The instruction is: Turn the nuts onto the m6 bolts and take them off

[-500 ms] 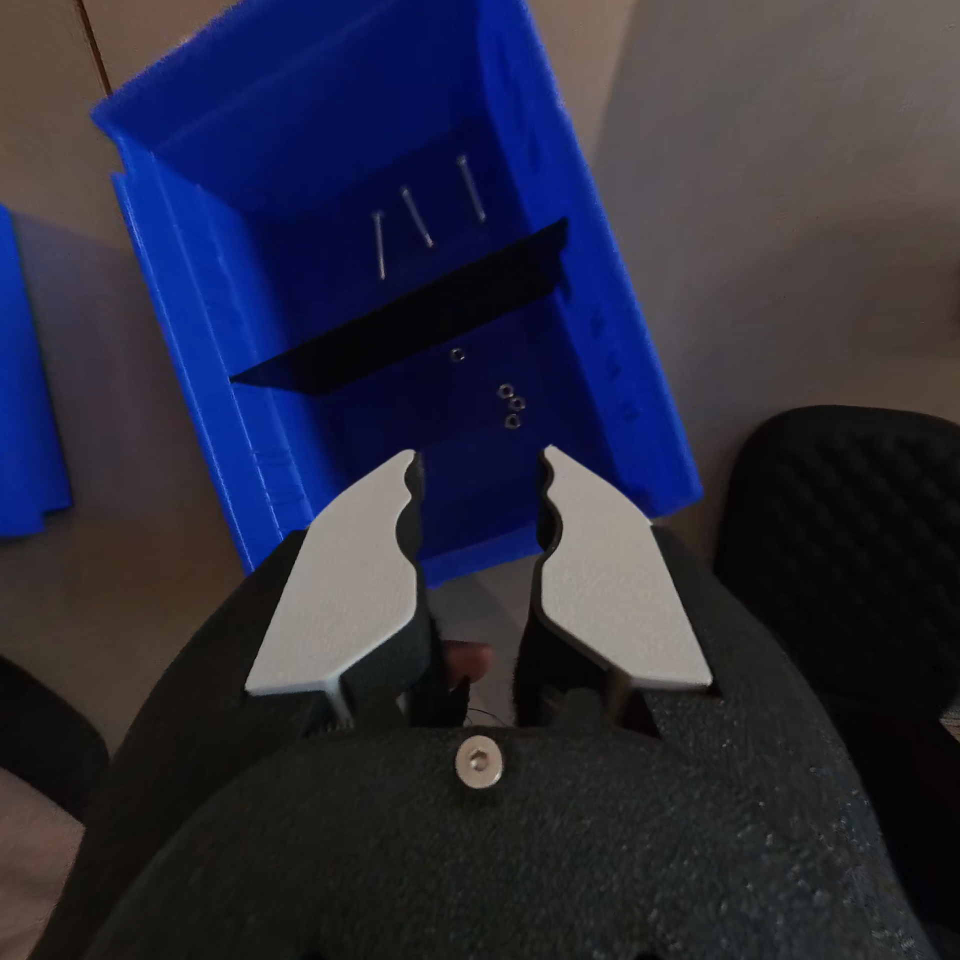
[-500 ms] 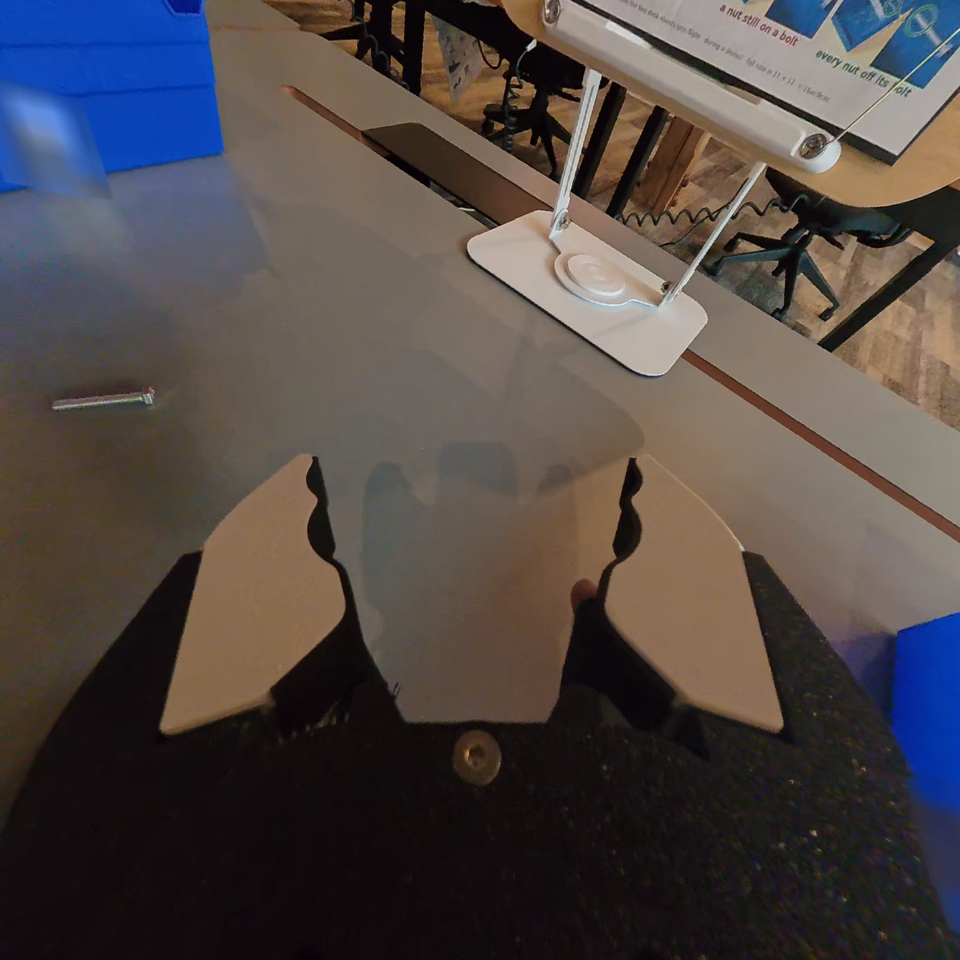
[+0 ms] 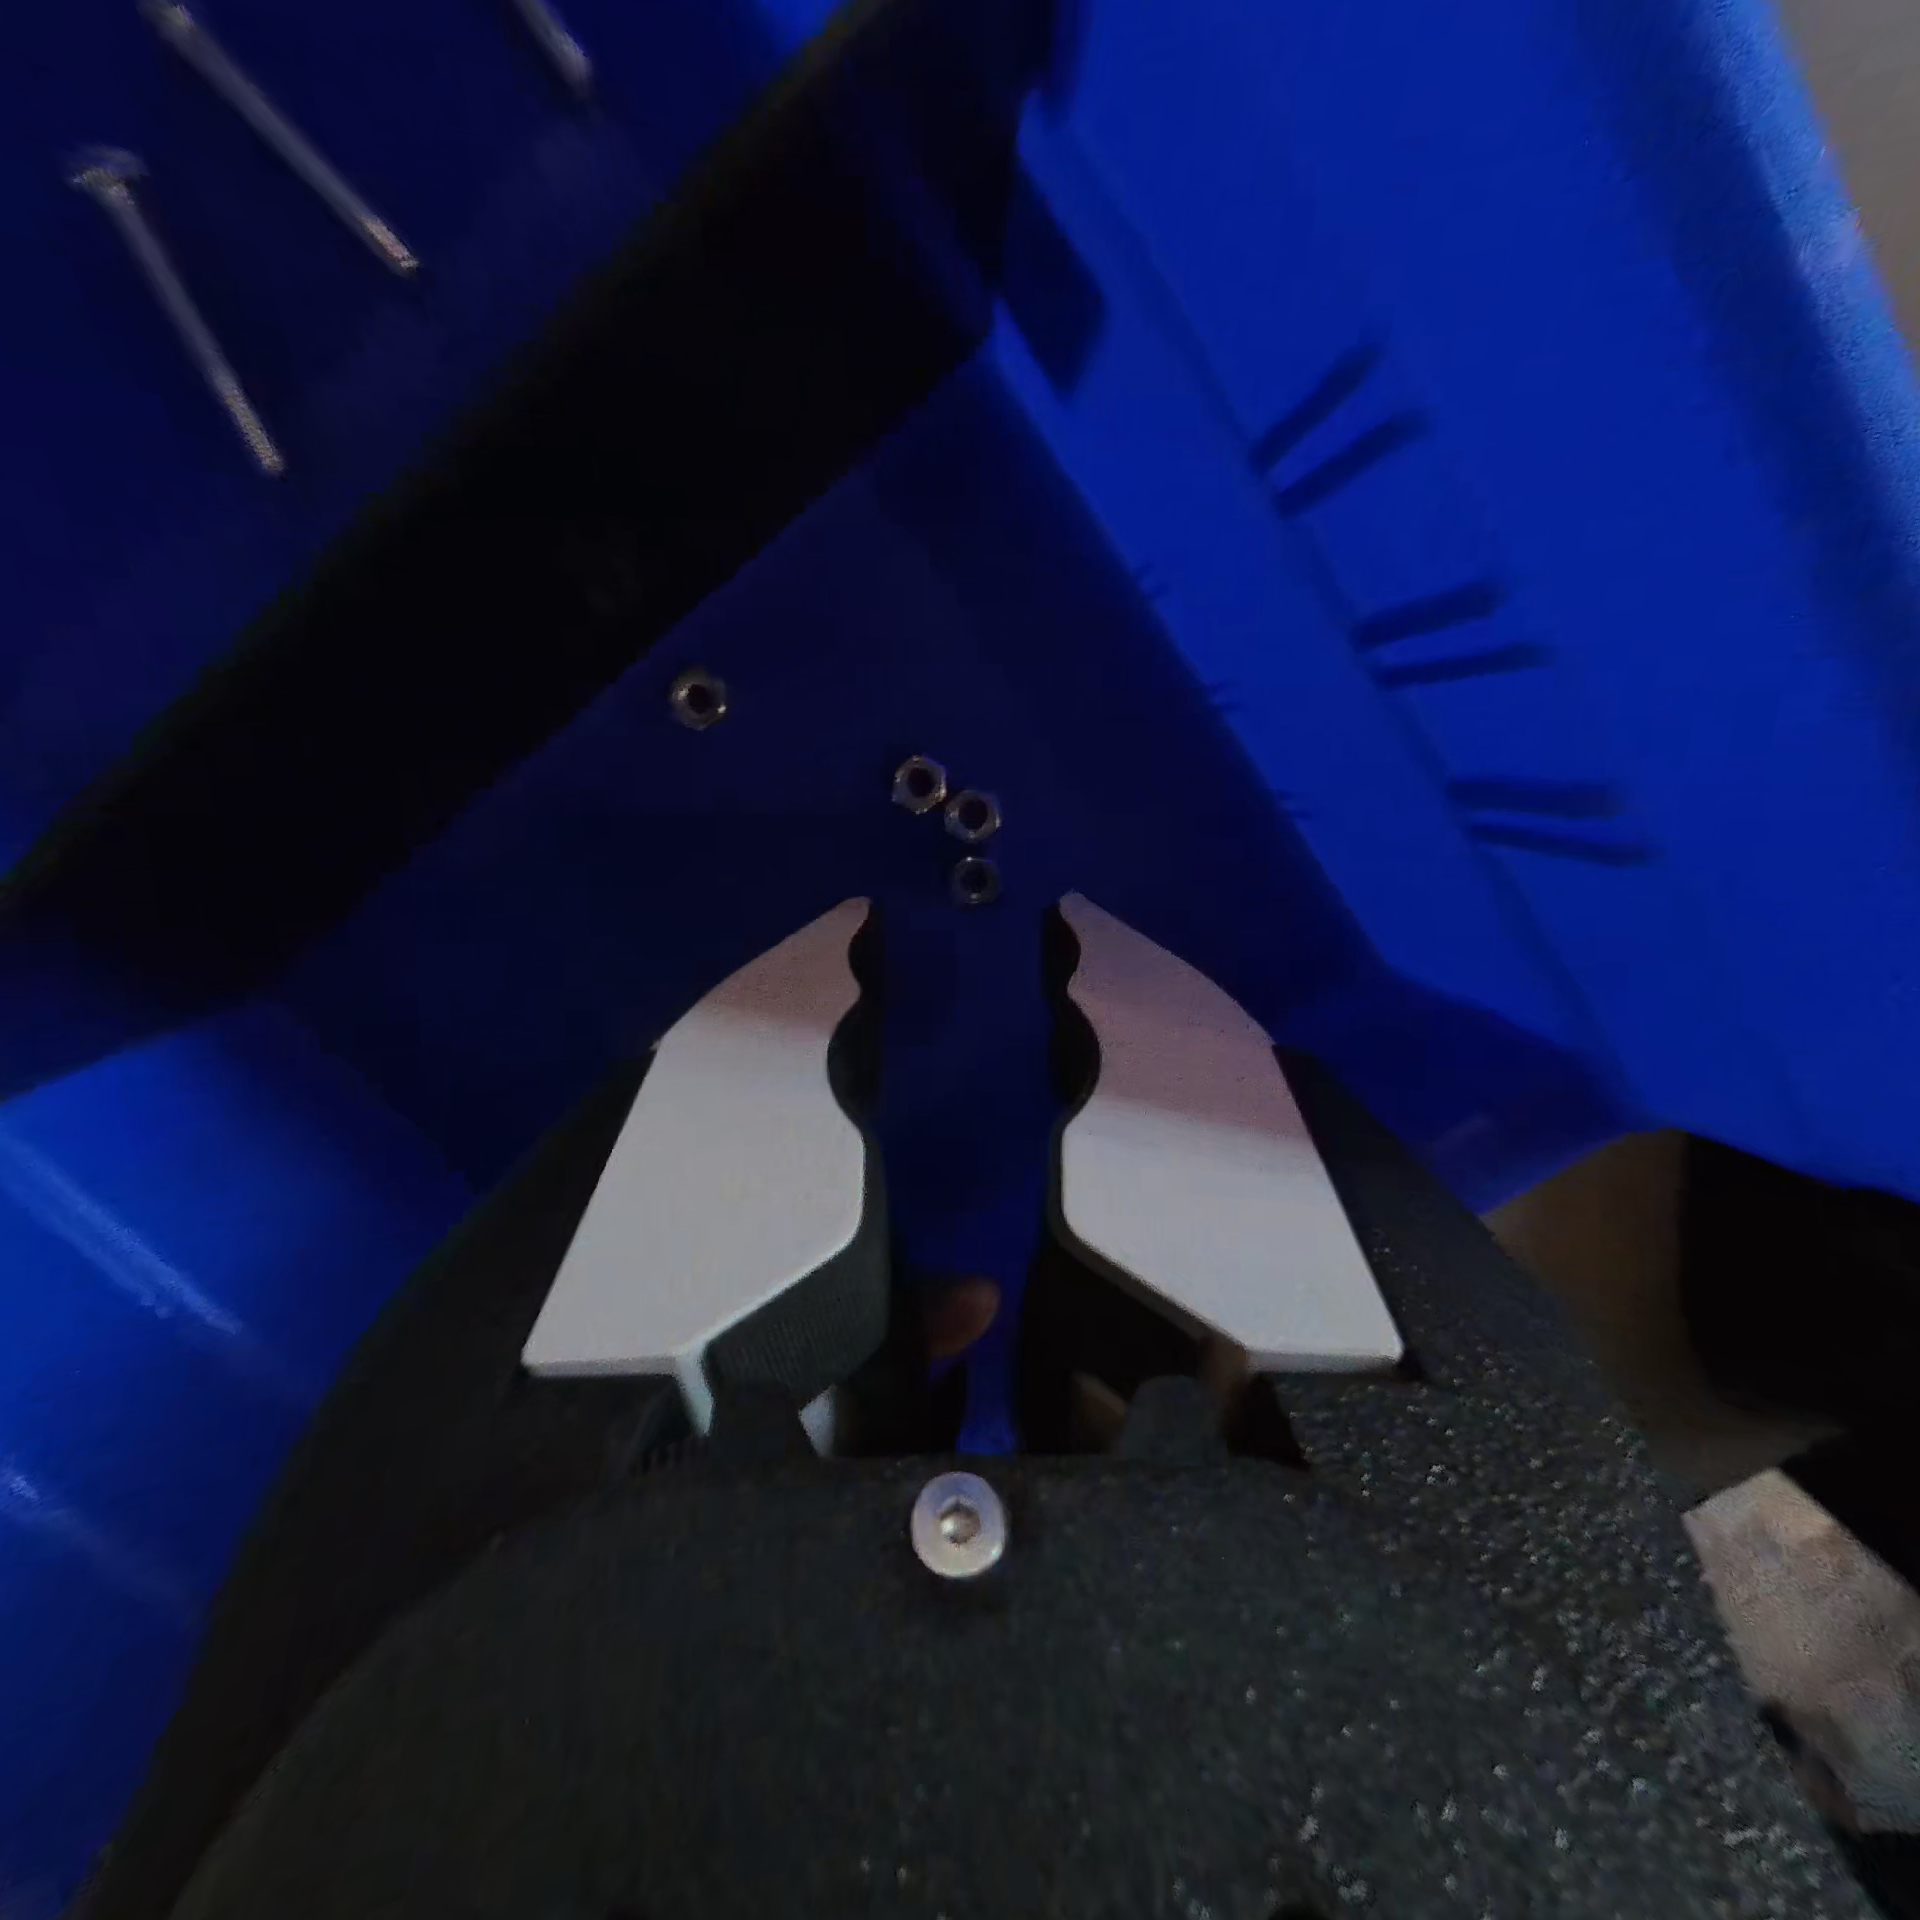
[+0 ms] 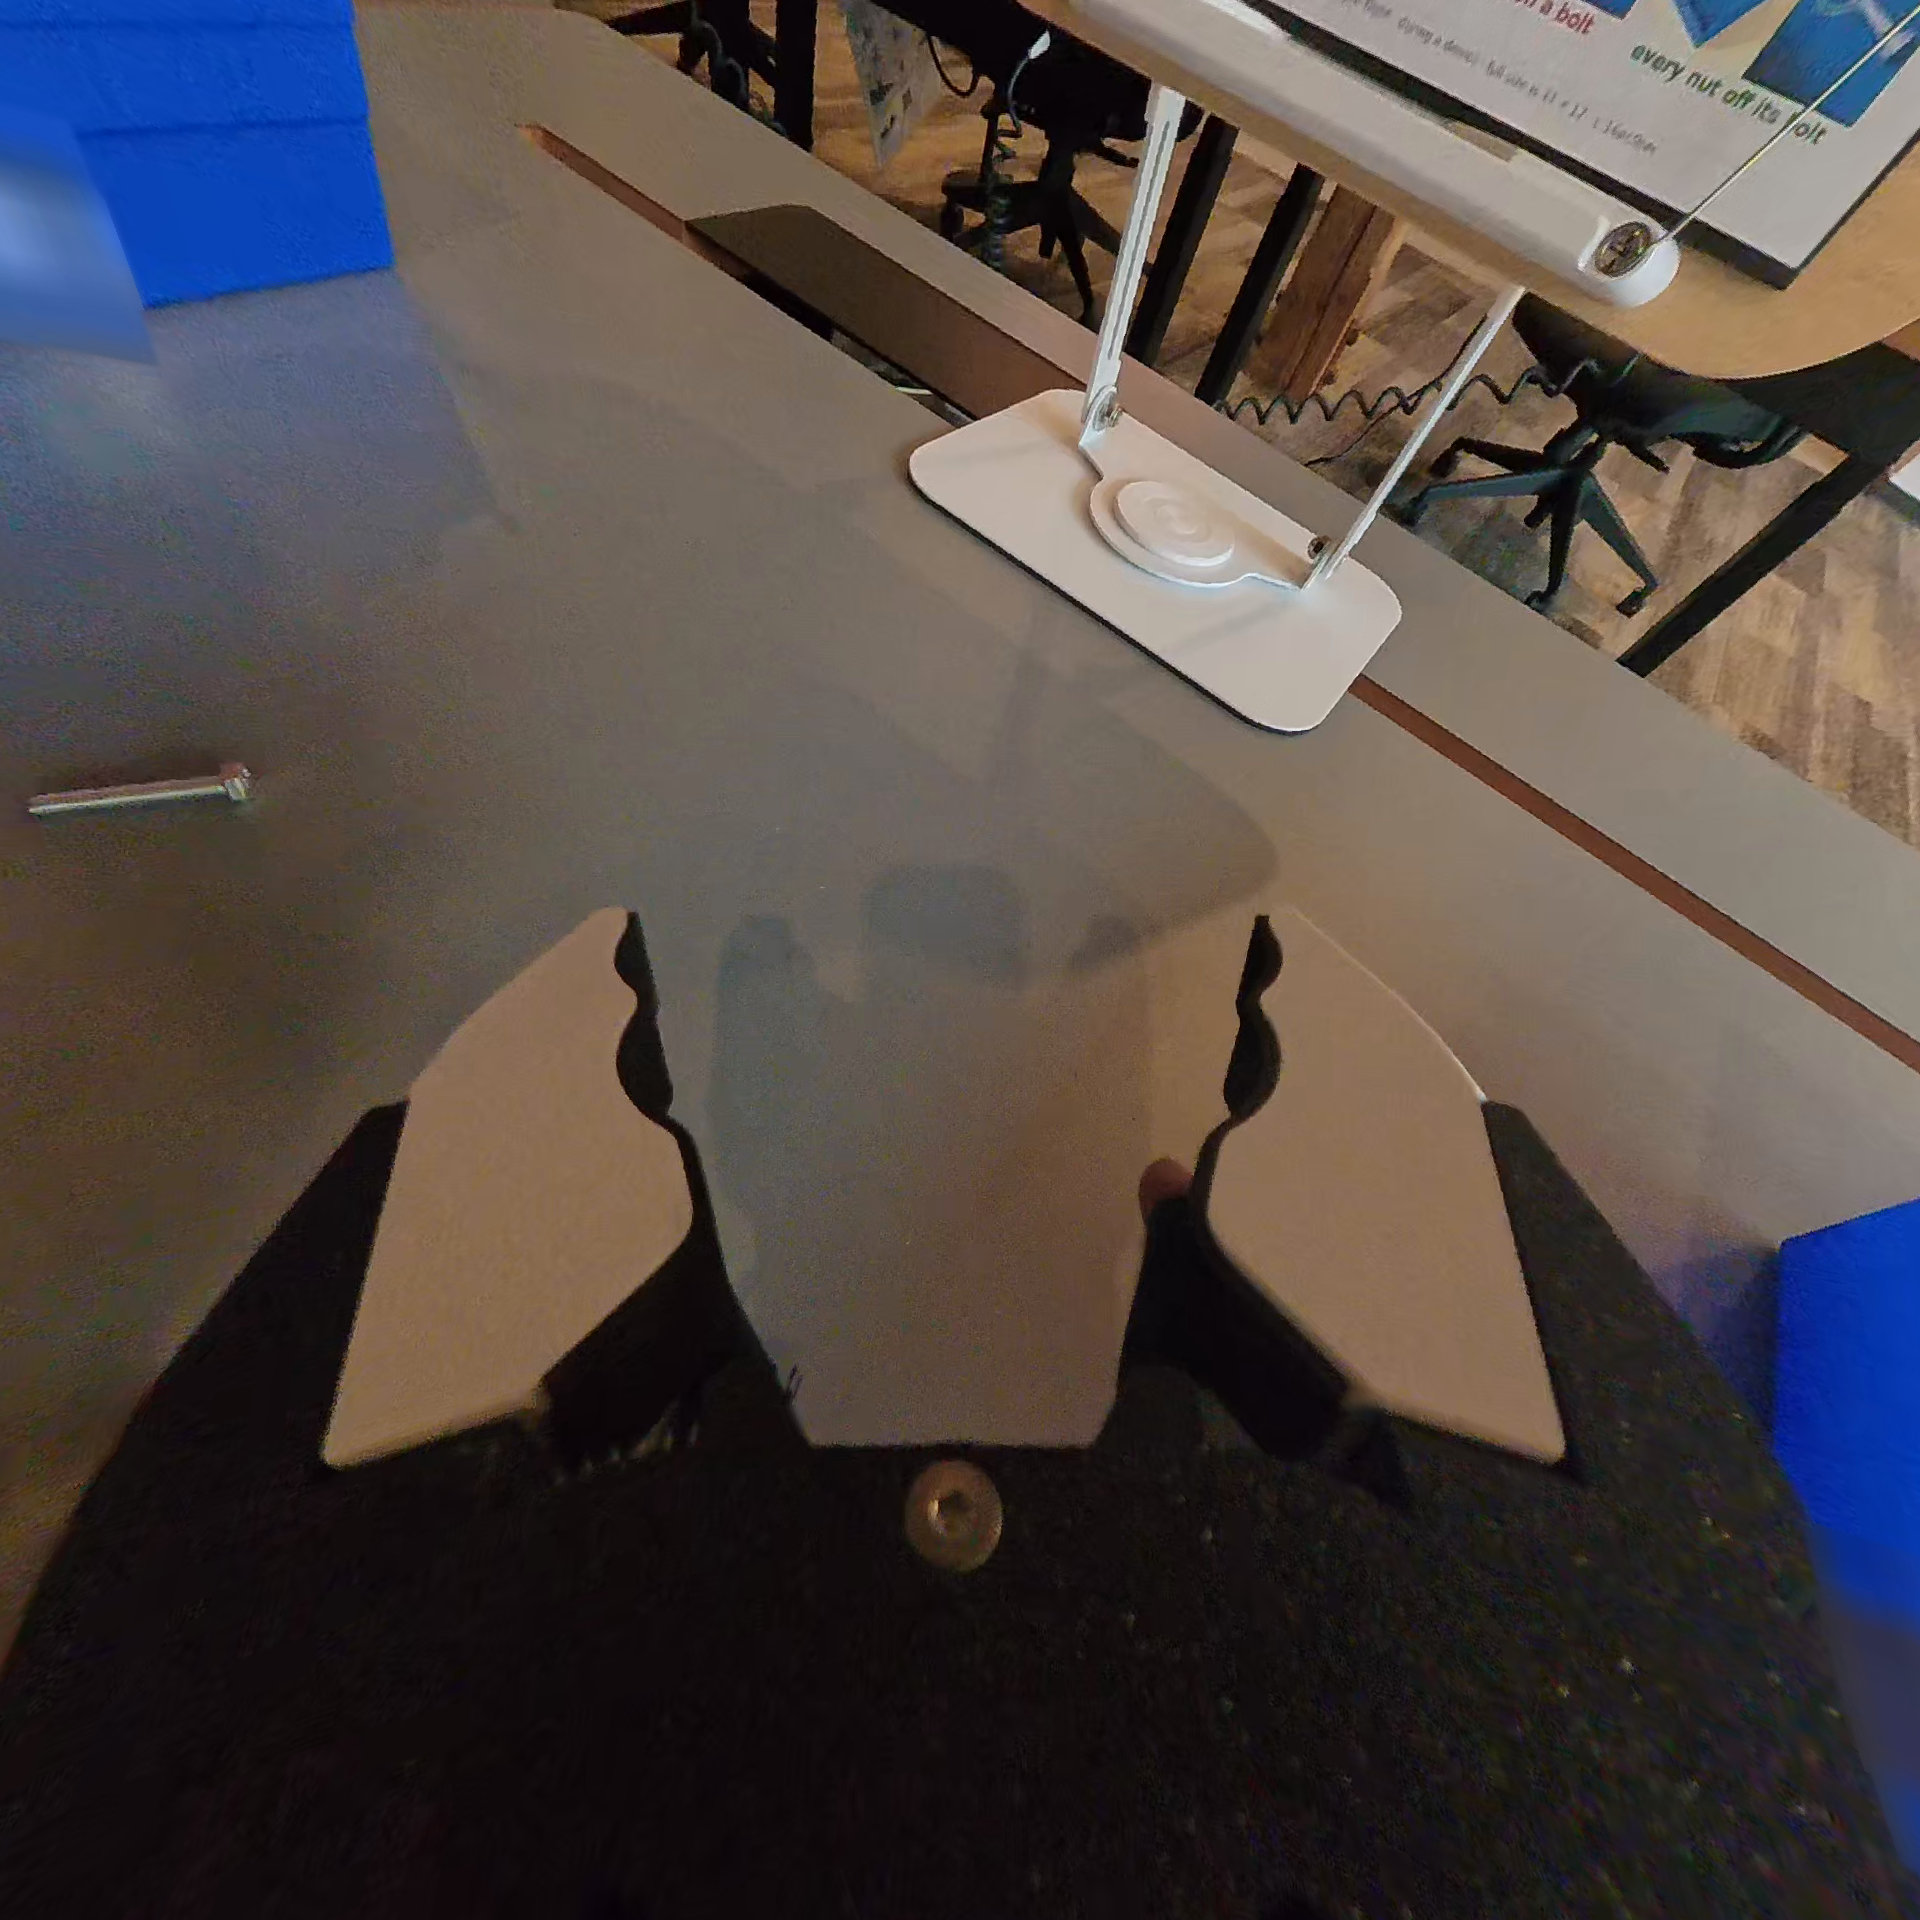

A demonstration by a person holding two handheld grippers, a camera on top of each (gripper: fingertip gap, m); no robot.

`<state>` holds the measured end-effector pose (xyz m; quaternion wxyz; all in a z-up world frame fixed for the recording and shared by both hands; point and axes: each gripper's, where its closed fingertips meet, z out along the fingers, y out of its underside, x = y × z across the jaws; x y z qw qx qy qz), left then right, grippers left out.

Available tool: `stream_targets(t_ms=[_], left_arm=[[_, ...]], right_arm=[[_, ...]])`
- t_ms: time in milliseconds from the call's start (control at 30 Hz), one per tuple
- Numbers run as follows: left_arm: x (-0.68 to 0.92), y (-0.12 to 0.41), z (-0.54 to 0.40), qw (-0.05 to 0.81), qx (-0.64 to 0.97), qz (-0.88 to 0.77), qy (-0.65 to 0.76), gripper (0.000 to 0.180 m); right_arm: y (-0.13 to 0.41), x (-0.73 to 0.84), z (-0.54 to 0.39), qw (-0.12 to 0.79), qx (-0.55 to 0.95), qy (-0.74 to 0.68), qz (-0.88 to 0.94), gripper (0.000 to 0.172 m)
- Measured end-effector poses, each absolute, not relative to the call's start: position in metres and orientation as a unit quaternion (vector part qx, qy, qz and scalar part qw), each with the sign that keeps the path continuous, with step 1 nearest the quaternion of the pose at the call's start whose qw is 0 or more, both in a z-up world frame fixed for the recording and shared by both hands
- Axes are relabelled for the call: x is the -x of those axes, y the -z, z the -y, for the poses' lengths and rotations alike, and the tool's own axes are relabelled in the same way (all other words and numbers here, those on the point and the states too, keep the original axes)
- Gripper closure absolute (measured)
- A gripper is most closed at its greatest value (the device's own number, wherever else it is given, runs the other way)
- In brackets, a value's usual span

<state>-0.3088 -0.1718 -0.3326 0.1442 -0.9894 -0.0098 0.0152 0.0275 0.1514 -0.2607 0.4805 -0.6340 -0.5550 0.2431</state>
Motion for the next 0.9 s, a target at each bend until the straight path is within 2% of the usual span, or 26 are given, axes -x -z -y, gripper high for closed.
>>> stream_targets(t_ms=[367,900], left_arm=[[0.3066,0.3441,0.1693,0.138,0.986,-0.094,0.007,0.154],[0.3095,0.3446,0.1658,0.154,0.982,-0.111,0.028,0.168]], right_arm=[[0.2631,-0.0268,-0.1527,0.48,0.636,-0.233,0.557,0.066],[0.2637,-0.027,-0.1534,0.482,0.636,-0.226,0.559,0.066]])
